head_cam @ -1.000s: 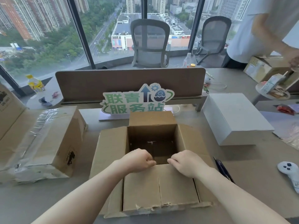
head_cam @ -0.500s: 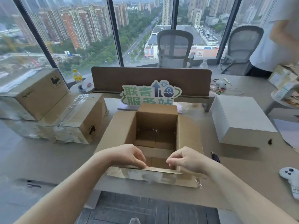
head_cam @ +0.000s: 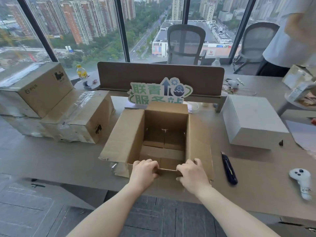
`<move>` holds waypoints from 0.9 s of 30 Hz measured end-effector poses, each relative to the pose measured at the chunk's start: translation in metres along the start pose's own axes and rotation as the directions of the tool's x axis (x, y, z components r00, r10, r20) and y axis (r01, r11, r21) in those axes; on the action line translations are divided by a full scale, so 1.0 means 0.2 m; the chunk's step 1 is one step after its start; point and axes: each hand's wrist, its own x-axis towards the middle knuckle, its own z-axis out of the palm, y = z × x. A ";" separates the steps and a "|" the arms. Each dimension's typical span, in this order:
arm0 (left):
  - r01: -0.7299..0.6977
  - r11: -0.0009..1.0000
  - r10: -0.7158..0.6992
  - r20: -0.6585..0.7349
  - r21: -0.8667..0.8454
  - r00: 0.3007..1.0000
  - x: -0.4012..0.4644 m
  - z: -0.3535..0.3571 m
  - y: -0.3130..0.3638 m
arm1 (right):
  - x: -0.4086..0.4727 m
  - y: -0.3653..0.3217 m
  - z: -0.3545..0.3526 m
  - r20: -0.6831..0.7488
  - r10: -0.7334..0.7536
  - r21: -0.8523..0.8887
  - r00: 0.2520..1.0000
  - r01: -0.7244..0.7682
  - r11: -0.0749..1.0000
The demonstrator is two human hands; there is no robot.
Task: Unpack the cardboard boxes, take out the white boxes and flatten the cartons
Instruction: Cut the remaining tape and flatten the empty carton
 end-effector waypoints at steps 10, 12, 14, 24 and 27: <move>-0.078 0.996 0.066 -0.191 -0.053 0.979 0.00 0.07 -0.07 | -0.02 -0.03 0.11 -0.228 0.112 0.321 0.967 -0.034 0.946; -0.017 1.000 0.014 -0.248 -0.012 0.969 -0.06 0.06 -0.08 | -0.03 -0.01 0.05 -0.273 0.257 0.513 0.927 -0.085 0.854; 0.115 0.992 -0.125 -0.254 -0.053 0.959 -0.15 0.06 -0.07 | -0.03 0.02 -0.03 -0.268 0.472 0.641 0.840 -0.210 0.738; 0.577 0.193 -0.615 0.361 -0.793 0.701 -0.25 0.05 0.02 | 0.07 0.07 -0.09 0.464 0.502 0.644 0.730 -0.667 0.375; 0.560 -0.077 -0.556 0.502 -0.825 0.663 -0.16 0.04 0.03 | 0.05 0.03 -0.09 0.444 0.496 0.676 0.746 -0.642 0.362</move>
